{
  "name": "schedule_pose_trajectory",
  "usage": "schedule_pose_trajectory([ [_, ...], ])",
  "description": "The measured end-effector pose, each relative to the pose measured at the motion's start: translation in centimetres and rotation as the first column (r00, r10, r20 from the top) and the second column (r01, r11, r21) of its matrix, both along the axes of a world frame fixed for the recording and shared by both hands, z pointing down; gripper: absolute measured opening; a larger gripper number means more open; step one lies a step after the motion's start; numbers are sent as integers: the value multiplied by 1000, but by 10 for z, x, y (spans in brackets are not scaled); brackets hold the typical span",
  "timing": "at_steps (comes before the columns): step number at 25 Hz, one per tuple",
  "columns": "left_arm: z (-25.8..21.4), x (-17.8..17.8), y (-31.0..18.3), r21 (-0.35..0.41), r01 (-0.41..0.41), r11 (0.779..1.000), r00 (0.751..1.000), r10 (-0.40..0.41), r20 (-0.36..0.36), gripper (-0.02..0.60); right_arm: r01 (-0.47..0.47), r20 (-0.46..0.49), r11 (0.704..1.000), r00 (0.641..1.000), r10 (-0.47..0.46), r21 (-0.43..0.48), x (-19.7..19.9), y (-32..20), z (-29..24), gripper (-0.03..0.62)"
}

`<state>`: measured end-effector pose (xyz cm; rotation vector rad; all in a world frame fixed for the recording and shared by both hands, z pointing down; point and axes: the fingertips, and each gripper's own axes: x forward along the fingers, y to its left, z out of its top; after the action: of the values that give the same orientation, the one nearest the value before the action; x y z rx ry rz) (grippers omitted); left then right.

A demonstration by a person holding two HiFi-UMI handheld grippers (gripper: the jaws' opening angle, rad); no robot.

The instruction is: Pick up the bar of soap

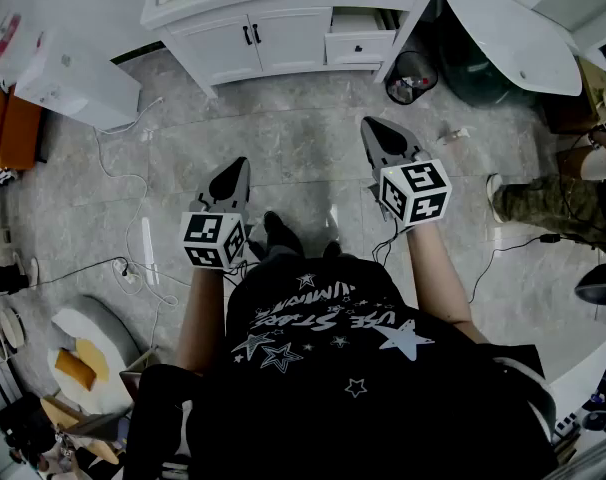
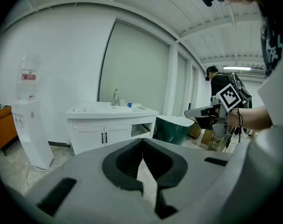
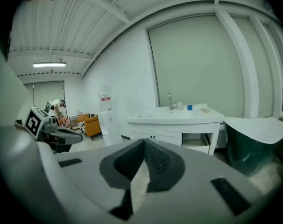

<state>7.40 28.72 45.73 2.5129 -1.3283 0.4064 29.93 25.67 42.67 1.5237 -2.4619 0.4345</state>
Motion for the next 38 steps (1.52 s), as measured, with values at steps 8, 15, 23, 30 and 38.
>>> schedule_pose_trajectory([
  [8, -3, 7, -5, 1, -28, 1000, 1000, 28, 11, 11, -2, 6, 1000, 1000, 2, 1, 0, -6, -2, 6],
  [15, 2, -16, -33, -11, -43, 999, 999, 43, 0, 11, -36, 8, 999, 999, 36, -15, -20, -33, 7, 6],
  [23, -20, -61, -98, 58, -69, 996, 997, 70, -25, 11, -126, 34, 991, 992, 124, 44, -45, -86, -21, 6],
  [30, -21, -92, -127, 72, -101, 992, 994, 105, -43, 11, -144, 38, 989, 989, 143, 28, -76, -117, -25, 175],
  [38, -4, -138, -142, 39, -16, 999, 998, 18, -63, 11, -71, 71, 997, 995, 71, -7, -117, -152, -13, 378],
])
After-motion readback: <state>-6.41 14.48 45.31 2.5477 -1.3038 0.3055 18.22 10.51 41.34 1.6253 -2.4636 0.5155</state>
